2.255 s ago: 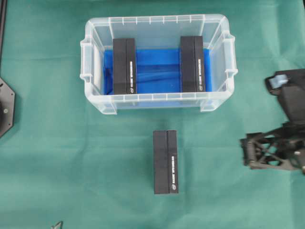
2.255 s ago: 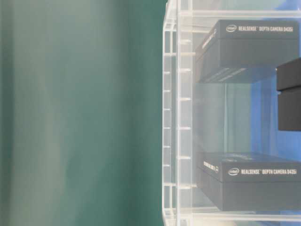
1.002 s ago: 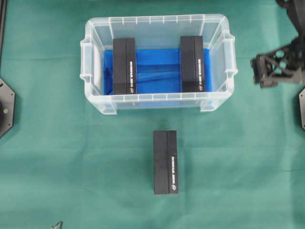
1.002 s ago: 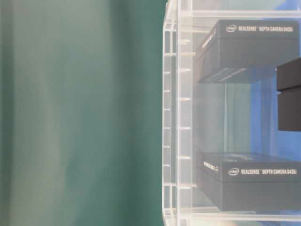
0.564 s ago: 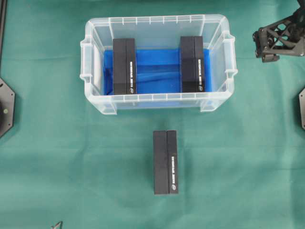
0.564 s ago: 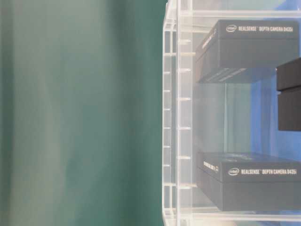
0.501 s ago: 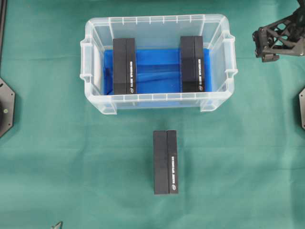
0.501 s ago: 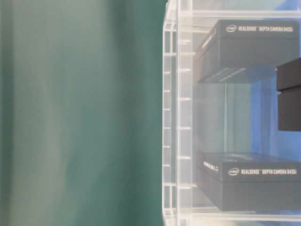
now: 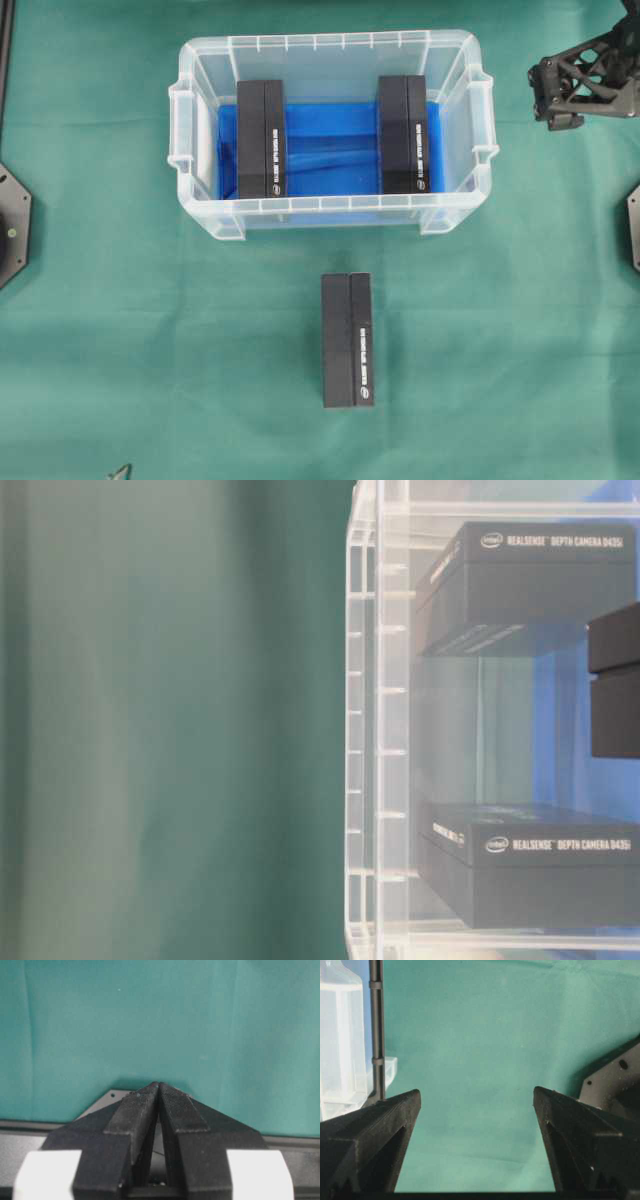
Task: Take the box out of the case with the right arm.
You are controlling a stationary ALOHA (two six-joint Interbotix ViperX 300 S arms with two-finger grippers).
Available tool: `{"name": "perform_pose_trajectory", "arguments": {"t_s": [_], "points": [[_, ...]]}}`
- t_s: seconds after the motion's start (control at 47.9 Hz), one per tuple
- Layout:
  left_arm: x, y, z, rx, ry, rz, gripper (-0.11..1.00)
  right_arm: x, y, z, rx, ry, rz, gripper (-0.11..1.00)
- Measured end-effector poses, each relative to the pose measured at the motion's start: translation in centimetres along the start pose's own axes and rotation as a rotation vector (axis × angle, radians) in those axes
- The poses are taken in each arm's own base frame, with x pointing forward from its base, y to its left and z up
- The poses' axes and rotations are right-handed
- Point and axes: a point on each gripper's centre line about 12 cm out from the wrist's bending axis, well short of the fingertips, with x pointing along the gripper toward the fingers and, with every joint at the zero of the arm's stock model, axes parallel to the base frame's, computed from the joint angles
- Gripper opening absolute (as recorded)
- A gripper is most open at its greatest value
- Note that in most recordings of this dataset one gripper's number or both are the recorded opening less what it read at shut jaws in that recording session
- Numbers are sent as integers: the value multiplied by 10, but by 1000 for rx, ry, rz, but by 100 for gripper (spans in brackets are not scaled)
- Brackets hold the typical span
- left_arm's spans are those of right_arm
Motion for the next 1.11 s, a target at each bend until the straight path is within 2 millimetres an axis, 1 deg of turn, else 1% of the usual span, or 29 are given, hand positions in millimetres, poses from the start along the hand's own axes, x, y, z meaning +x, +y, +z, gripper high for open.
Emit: {"name": "perform_pose_trajectory", "arguments": {"t_s": [0.292, 0.48, 0.668, 0.835, 1.106], "points": [[-1, 0, 0, 0, -3, 0, 2, 2, 4, -1, 3, 11, 16, 89], [0, 0, 0, 0, 0, 0, 2, 7, 19, 1, 1, 11, 31, 89], [0, 0, 0, 0, 0, 0, 2, 10, 48, 6, -1, 15, 48, 89], [0, 0, 0, 2, 0, 0, 2, 12, 82, 9, -14, 13, 74, 89], [0, 0, 0, -2, -2, 0, 2, 12, 138, 7, -46, 13, 109, 89]]}}
